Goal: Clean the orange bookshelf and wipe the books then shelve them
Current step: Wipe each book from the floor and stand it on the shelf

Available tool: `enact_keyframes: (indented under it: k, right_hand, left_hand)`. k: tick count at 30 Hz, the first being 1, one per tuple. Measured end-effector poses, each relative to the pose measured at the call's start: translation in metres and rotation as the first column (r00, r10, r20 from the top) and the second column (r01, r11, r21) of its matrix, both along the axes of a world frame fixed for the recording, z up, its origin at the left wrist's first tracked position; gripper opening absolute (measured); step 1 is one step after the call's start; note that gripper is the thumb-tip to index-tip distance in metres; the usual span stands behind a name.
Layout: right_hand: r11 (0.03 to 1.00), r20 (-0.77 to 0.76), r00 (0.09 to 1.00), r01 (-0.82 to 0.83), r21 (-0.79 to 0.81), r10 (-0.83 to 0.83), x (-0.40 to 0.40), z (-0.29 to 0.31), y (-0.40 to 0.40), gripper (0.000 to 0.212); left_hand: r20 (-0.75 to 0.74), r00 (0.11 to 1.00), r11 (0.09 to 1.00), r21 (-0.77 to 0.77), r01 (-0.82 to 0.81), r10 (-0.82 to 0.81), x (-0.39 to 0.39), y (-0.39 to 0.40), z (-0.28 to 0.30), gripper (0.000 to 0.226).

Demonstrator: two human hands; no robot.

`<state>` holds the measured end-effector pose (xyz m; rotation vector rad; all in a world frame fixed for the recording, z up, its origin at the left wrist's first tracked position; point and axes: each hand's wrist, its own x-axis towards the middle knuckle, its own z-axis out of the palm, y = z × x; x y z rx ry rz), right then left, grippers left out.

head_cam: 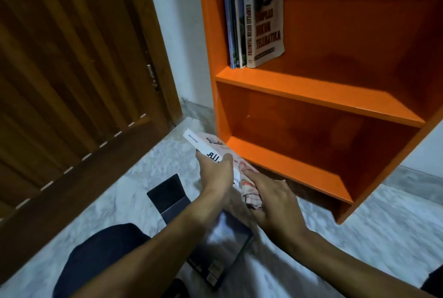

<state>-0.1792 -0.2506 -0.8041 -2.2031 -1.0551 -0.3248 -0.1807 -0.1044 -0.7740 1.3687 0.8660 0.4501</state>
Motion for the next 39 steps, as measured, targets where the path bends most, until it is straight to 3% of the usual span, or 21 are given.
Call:
enact_keyframes:
  k: [4,8,10,12,14,15,16,18,20,23,25,27,31,34,39]
  right_hand:
    - [0.993,-0.113,0.986,-0.12,0.019,0.121,0.005,-0.008,0.0,0.056]
    - [0.979,-0.01,0.988,-0.15,0.135,0.153,0.013,-0.004,-0.003,0.04]
    - [0.948,-0.206,0.967,-0.085,0.307,0.153,0.015,0.009,-0.005,0.024]
    - [0.874,-0.531,0.84,0.169,0.457,0.115,0.026,0.031,-0.005,0.018]
    - [0.737,-0.793,0.591,0.467,0.488,0.151,0.046,0.054,-0.011,0.021]
    - [0.66,-0.841,0.509,0.57,0.489,0.184,0.055,0.065,-0.015,0.024]
    - [0.608,-0.853,0.489,0.625,0.489,0.182,0.065,0.074,-0.022,0.025]
    - [0.59,-0.826,0.555,0.635,0.498,0.1,0.076,0.087,-0.034,0.023]
    - [0.642,-0.724,0.689,0.559,0.525,-0.008,0.082,0.094,-0.038,0.019]
    - [0.793,-0.402,0.912,0.305,0.527,-0.083,0.084,0.098,-0.038,0.017]
    - [0.927,-0.215,0.973,0.159,0.341,-0.088,0.082,0.087,-0.035,0.041]
    - [0.983,-0.153,0.979,0.149,0.11,-0.131,0.077,0.072,-0.033,0.06]
    - [0.996,-0.054,0.996,-0.077,-0.047,0.074,0.056,0.045,-0.028,0.061]
    - [0.972,-0.075,0.973,-0.223,-0.077,0.217,0.041,0.029,-0.026,0.049]
    - [0.935,-0.164,0.922,-0.354,0.005,0.35,0.02,0.014,-0.027,0.053]
  left_hand:
    - [0.11,0.991,0.985,-0.164,-0.057,0.075,0.0,0.011,0.001,0.035]
    - [0.224,0.973,0.985,-0.173,-0.009,0.048,-0.001,0.016,0.015,0.021]
    - [0.234,0.972,0.985,-0.172,0.013,0.028,-0.003,0.018,0.019,0.019]
    - [0.246,0.969,0.987,-0.156,0.047,-0.008,-0.005,0.022,0.019,0.018]
    - [0.259,0.964,0.989,-0.115,0.089,-0.056,-0.009,0.024,0.02,0.017]
    - [0.261,0.961,0.99,-0.087,0.114,-0.088,-0.011,0.024,0.02,0.02]
    - [0.259,0.958,0.988,-0.053,0.142,-0.124,-0.013,0.025,0.02,0.024]
    - [0.241,0.947,0.978,0.033,0.208,-0.21,-0.018,0.024,0.019,0.039]
    - [0.235,0.923,0.951,0.113,0.287,-0.306,-0.023,0.021,0.016,0.047]
    - [0.245,0.871,0.904,0.164,0.395,-0.426,-0.029,0.008,0.016,0.047]
    - [0.258,0.839,0.878,0.157,0.452,-0.479,-0.031,-0.002,0.015,0.048]
    - [0.273,0.829,0.872,0.132,0.471,-0.489,-0.031,-0.007,0.013,0.048]
    - [0.313,0.865,0.912,0.008,0.41,-0.392,-0.026,-0.002,0.011,0.048]
    - [0.356,0.898,0.948,-0.084,0.308,-0.26,-0.02,0.009,0.013,0.047]
    - [0.371,0.916,0.983,-0.04,0.178,-0.151,-0.017,0.03,0.021,0.057]
